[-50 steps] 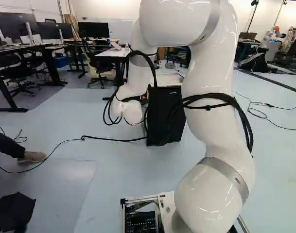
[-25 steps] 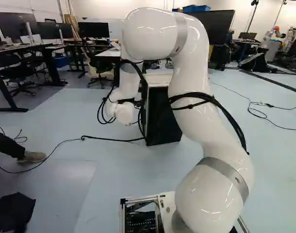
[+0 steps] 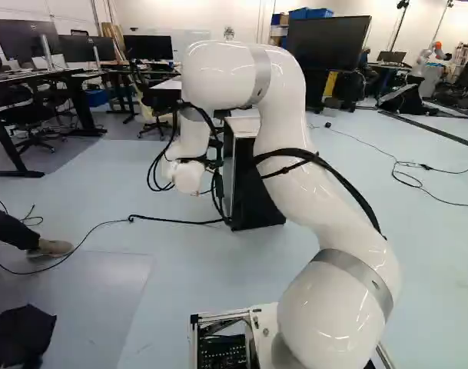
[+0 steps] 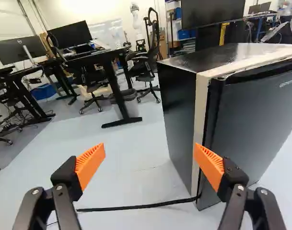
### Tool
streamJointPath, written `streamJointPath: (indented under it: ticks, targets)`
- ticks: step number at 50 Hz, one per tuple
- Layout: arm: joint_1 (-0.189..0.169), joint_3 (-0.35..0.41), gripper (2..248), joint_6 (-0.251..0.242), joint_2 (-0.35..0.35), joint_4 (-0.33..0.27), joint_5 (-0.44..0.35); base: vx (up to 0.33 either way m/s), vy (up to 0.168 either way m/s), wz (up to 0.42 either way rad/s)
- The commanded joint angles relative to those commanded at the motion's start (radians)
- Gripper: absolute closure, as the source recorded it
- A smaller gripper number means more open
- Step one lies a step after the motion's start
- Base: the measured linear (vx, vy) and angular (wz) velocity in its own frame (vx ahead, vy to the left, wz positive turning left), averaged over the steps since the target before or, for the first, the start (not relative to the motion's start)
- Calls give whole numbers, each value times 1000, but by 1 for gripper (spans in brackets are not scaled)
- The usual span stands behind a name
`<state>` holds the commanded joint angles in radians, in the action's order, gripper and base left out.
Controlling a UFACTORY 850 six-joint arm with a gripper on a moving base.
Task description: Open the fridge door
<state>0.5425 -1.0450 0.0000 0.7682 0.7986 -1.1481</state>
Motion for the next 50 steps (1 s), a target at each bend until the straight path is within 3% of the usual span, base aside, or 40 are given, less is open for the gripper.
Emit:
streamJointPath:
  ticks: [27,50]
  targets:
    - [-45,-162,3,0,102,97,0,0,0,0]
    - [-110,-220,3,0,138,179,0,0,0,0]
